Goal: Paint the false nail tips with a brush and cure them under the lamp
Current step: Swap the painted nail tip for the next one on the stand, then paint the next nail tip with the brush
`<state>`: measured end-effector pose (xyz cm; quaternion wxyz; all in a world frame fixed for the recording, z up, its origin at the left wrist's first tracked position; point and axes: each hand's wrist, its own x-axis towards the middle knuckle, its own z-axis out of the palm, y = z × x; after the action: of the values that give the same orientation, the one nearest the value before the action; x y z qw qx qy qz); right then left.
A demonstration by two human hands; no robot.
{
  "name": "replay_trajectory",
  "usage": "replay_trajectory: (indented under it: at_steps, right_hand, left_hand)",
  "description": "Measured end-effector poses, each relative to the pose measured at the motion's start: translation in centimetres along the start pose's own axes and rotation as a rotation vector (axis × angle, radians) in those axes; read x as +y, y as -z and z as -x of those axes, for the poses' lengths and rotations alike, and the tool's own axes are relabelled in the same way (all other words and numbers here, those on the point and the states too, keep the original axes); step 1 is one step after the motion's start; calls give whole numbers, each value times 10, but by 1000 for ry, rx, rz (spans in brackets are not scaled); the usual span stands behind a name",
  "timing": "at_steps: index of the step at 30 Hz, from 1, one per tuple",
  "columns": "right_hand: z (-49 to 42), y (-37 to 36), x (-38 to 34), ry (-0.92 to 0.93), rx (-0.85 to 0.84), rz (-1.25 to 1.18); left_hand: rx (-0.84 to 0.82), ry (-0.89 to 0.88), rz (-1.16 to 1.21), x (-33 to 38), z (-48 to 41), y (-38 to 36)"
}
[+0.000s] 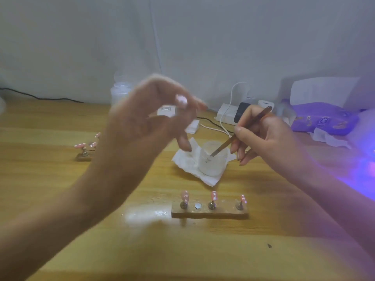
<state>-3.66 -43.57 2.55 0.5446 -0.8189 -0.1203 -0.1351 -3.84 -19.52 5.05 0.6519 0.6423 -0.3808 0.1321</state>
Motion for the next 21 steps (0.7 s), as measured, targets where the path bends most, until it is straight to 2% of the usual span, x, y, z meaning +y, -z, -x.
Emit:
replay_trajectory:
  at_steps: [6, 15, 21]
  right_hand:
    - [0, -2, 4, -57, 12, -54]
    - [0, 14, 27, -162, 221, -315]
    - [3, 11, 33, -230, 319, -499]
  left_hand:
    - [20, 13, 29, -23, -31, -7]
    - [-14, 282, 49, -77, 3, -12]
    - [-59, 373, 89, -83, 4, -9]
